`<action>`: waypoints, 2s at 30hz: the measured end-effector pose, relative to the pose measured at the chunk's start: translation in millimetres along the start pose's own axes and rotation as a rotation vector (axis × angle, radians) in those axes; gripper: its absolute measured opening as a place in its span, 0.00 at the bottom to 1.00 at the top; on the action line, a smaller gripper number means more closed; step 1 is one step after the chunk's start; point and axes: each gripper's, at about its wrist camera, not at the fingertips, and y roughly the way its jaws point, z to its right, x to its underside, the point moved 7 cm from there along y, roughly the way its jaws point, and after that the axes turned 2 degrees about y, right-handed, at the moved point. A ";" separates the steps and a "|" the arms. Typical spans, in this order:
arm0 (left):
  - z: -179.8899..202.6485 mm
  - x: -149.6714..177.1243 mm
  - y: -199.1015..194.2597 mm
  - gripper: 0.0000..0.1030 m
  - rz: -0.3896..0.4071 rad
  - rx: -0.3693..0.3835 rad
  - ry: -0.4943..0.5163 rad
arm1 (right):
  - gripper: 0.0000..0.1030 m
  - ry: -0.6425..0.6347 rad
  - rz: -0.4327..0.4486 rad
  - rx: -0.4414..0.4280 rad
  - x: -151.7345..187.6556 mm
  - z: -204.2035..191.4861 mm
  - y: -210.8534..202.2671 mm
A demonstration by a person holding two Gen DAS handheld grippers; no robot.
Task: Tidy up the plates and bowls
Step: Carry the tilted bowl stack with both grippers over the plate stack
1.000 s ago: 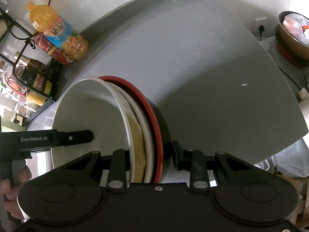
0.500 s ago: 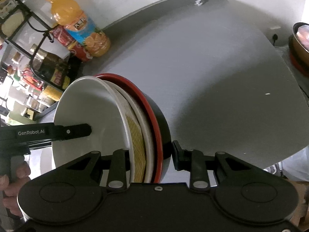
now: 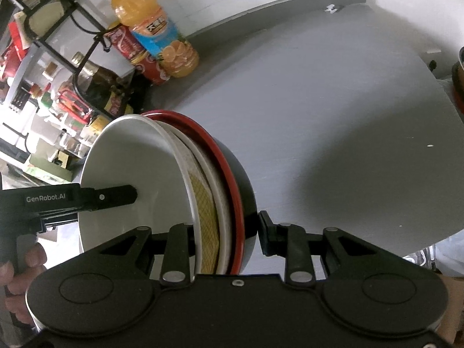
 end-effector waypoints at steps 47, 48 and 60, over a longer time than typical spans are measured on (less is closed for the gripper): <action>-216.2 7.5 -99.1 0.29 0.108 -0.117 -0.411 | 0.29 -0.319 -0.297 -0.114 11.8 -208.5 98.5; -219.3 7.8 -98.5 0.29 0.108 -0.119 -0.415 | 0.29 -0.322 -0.302 -0.114 12.4 -209.4 101.2; -240.6 11.2 -80.5 0.28 0.070 -0.121 -0.464 | 0.29 -0.319 -0.355 -0.098 19.5 -209.7 124.8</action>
